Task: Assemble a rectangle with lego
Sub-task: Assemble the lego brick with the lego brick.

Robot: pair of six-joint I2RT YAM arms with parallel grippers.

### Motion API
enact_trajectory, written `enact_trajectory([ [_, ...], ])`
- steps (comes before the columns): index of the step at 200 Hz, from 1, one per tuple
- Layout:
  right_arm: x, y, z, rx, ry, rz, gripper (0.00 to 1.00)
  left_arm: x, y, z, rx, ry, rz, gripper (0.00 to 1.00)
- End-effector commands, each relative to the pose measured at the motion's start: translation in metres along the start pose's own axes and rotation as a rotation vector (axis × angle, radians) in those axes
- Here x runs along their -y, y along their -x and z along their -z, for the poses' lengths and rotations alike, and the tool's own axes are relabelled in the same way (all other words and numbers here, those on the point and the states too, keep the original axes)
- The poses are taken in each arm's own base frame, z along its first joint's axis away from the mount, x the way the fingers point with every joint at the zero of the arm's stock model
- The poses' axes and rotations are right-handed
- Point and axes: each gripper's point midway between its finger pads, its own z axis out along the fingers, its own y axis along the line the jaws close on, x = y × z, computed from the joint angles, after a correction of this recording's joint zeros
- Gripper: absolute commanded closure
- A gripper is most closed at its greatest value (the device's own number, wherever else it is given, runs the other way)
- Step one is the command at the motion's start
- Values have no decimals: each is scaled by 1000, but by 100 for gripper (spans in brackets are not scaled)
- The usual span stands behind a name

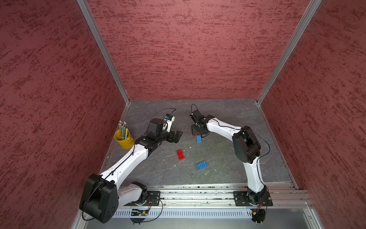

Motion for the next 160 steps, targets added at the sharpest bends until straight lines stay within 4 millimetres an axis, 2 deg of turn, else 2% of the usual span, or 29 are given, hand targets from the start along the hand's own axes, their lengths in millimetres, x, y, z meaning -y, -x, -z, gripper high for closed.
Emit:
enact_trajectory([
  [1,19,-22,-10,-74,-46,-5,49,2,9,1,10,-13,8,0],
  [160,25,-26,-10,-49,-54,-51,50,1,10,1,13,-11,8,0],
])
